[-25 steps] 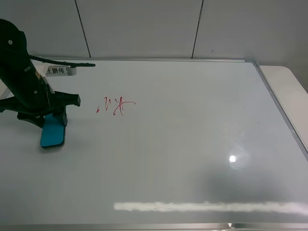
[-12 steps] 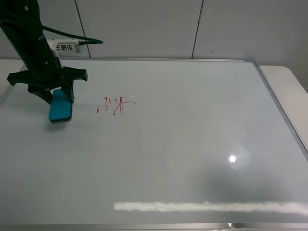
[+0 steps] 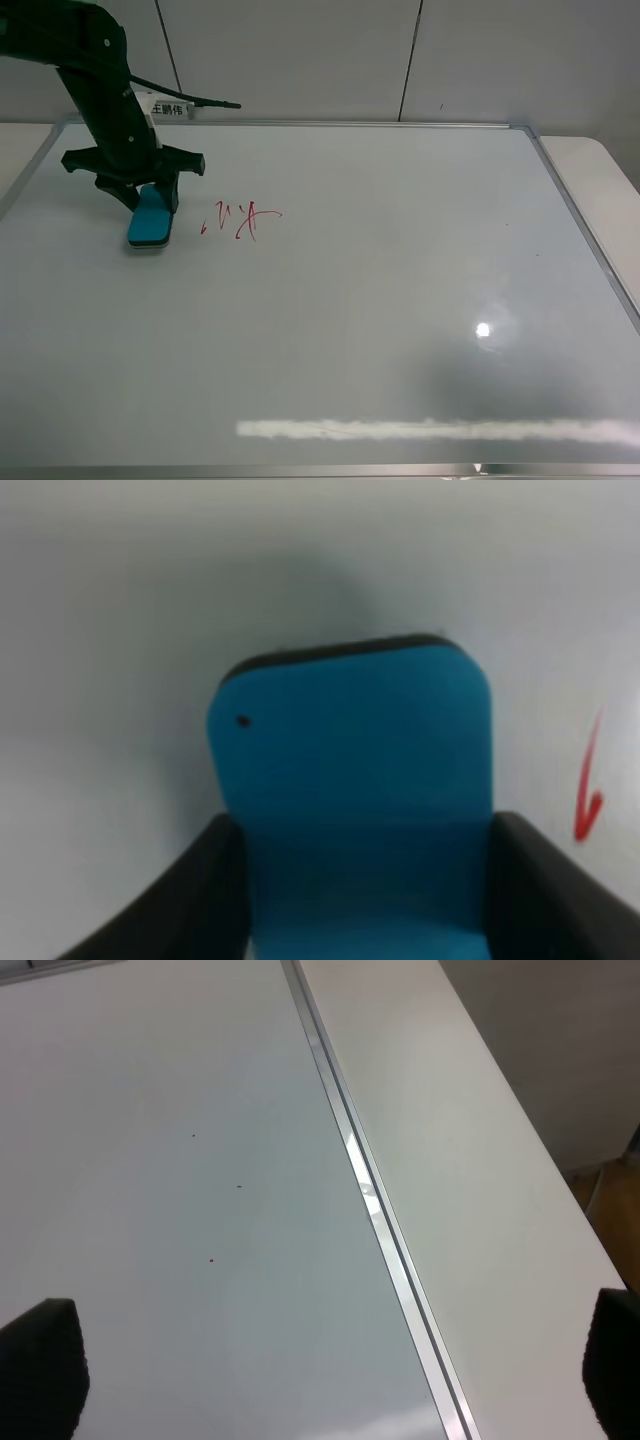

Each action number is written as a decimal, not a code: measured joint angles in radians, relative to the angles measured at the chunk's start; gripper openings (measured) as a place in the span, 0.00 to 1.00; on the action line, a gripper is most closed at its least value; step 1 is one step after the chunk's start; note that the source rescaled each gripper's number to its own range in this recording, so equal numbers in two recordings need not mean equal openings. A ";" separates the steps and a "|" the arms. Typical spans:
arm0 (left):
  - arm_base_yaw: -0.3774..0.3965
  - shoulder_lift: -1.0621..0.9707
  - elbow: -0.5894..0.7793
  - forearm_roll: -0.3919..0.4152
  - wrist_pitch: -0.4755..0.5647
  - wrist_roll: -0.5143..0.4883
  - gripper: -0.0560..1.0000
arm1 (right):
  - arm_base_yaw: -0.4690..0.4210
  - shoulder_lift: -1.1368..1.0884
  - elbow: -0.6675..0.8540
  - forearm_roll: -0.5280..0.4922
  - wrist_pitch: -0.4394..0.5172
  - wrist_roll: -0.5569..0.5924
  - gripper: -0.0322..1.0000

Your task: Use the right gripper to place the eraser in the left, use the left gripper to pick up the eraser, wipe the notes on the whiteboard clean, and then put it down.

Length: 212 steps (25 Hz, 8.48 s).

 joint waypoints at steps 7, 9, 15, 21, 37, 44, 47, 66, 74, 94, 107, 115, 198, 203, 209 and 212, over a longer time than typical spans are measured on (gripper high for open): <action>0.000 0.046 -0.001 -0.027 -0.053 0.022 0.07 | 0.000 0.000 0.000 0.000 0.000 0.000 1.00; 0.000 0.064 -0.001 -0.035 -0.061 0.022 0.07 | 0.000 0.000 0.000 0.000 0.000 0.000 1.00; -0.004 0.071 -0.003 -0.038 -0.067 0.023 0.07 | 0.000 0.000 0.000 0.000 0.000 0.000 1.00; -0.021 0.073 -0.004 -0.041 -0.104 0.025 0.07 | 0.000 0.000 0.000 0.000 0.000 0.000 1.00; -0.266 0.109 -0.017 -0.070 -0.158 0.030 0.07 | 0.000 0.000 0.000 0.000 0.000 0.000 1.00; -0.383 0.114 -0.017 -0.108 -0.164 0.071 0.07 | 0.000 0.000 0.000 0.000 0.000 0.000 1.00; -0.390 0.115 -0.017 -0.109 -0.163 0.078 0.07 | 0.000 0.000 0.000 0.000 0.000 0.000 1.00; -0.067 0.185 -0.181 -0.090 -0.070 0.119 0.07 | 0.000 0.000 0.000 0.000 0.000 0.000 1.00; 0.016 0.193 -0.195 -0.029 -0.077 0.119 0.07 | 0.000 0.000 0.000 0.000 0.000 0.000 1.00; -0.315 0.204 -0.199 -0.070 -0.054 0.119 0.07 | 0.000 0.000 0.000 0.000 0.000 0.000 1.00; -0.397 0.207 -0.200 -0.132 -0.044 0.146 0.07 | 0.000 0.000 0.000 0.000 0.000 0.000 1.00; -0.278 0.221 -0.262 -0.090 0.032 0.153 0.07 | 0.000 0.000 0.000 0.000 0.000 0.000 1.00; 0.089 -0.408 0.401 -0.064 -0.195 0.115 0.99 | 0.000 0.000 0.000 -0.001 0.000 0.000 1.00; 0.089 -0.585 0.402 -0.033 -0.177 0.115 0.99 | 0.000 0.000 0.000 -0.001 0.000 0.000 1.00; 0.089 -0.860 0.467 0.004 -0.091 0.115 0.99 | 0.000 0.000 0.000 -0.001 0.000 0.000 1.00; 0.089 -0.999 0.537 0.004 -0.092 0.115 0.99 | 0.000 0.000 0.000 -0.001 0.000 0.000 1.00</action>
